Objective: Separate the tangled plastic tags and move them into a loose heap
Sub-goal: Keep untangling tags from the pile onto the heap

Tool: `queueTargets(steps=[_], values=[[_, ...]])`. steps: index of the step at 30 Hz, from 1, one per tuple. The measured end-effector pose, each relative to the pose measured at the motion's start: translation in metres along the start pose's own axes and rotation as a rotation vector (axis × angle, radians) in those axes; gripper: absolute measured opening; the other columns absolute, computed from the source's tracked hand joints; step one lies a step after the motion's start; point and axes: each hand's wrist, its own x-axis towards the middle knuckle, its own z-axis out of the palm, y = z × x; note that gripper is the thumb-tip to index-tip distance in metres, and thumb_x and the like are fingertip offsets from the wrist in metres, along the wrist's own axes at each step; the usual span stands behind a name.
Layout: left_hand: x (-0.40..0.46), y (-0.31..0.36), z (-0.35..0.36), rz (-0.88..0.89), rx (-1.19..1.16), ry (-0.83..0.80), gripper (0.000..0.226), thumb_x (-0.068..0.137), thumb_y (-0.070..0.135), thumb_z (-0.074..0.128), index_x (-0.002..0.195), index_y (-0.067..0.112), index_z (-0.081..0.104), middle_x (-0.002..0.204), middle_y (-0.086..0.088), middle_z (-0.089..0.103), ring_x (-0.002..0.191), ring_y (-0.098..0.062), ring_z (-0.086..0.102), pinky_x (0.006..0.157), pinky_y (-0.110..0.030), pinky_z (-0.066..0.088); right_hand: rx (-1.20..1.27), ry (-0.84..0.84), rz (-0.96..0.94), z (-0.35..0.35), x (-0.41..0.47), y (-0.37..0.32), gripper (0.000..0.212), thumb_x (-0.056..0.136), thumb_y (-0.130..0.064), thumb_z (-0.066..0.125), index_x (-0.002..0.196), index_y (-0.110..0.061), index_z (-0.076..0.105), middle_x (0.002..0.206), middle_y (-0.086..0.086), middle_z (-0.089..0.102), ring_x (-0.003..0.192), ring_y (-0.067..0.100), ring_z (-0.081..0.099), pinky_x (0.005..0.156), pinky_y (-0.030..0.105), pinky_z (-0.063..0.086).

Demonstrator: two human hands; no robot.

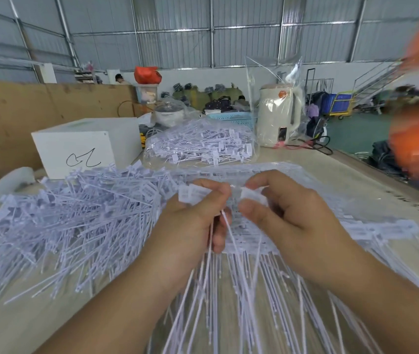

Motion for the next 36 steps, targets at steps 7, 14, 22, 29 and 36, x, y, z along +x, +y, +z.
queueTargets(steps=[7, 14, 22, 29, 36], values=[[-0.004, -0.003, 0.001, -0.073, 0.081, -0.2, 0.051, 0.081, 0.056, 0.066, 0.091, 0.006, 0.065, 0.074, -0.035, 0.058, 0.038, -0.021, 0.048, 0.042, -0.024, 0.042, -0.045, -0.199, -0.008, 0.007, -0.002, 0.004, 0.048, 0.093, -0.058, 0.046, 0.135, -0.044, 0.029, 0.068, -0.003, 0.061, 0.058, 0.006, 0.056, 0.054, 0.016, 0.04], [0.004, -0.004, -0.003, -0.171, -0.03, -0.181, 0.011, 0.074, 0.014, 0.071, 0.065, 0.02, 0.068, 0.054, -0.01, 0.053, 0.032, -0.015, 0.041, 0.035, -0.018, 0.034, -0.17, -0.273, 0.028, -0.003, -0.001, 0.001, 0.061, 0.077, -0.075, 0.049, 0.131, -0.048, 0.038, 0.07, -0.021, 0.062, 0.061, -0.002, 0.058, 0.057, 0.018, 0.044], [0.006, -0.002, -0.008, -0.095, 0.112, -0.279, 0.014, 0.077, 0.017, 0.072, 0.066, 0.025, 0.067, 0.055, -0.009, 0.054, 0.034, -0.016, 0.042, 0.038, -0.018, 0.034, -0.306, -0.318, 0.016, -0.01, 0.002, -0.001, 0.032, 0.089, -0.055, 0.053, 0.066, -0.033, 0.047, 0.056, -0.014, 0.051, 0.049, 0.008, 0.047, 0.047, 0.023, 0.032], [0.002, 0.004, -0.004, -0.057, 0.035, -0.187, 0.008, 0.07, 0.028, 0.068, 0.064, 0.023, 0.065, 0.05, -0.006, 0.05, 0.034, -0.016, 0.042, 0.035, -0.019, 0.035, -0.192, -0.185, -0.019, -0.003, 0.001, -0.006, 0.038, 0.088, -0.059, 0.05, 0.082, -0.024, 0.064, 0.059, 0.0, 0.055, 0.052, 0.016, 0.05, 0.053, 0.041, 0.044], [0.007, 0.005, -0.01, -0.156, -0.224, 0.013, 0.031, 0.087, 0.019, 0.064, 0.056, 0.017, 0.064, 0.051, -0.005, 0.05, 0.037, -0.013, 0.041, 0.037, -0.019, 0.037, -0.172, 0.227, -0.059, 0.001, 0.001, -0.011, 0.033, 0.09, -0.042, 0.056, 0.069, -0.019, 0.045, 0.051, -0.001, 0.038, 0.043, 0.01, 0.034, 0.04, 0.019, 0.024]])
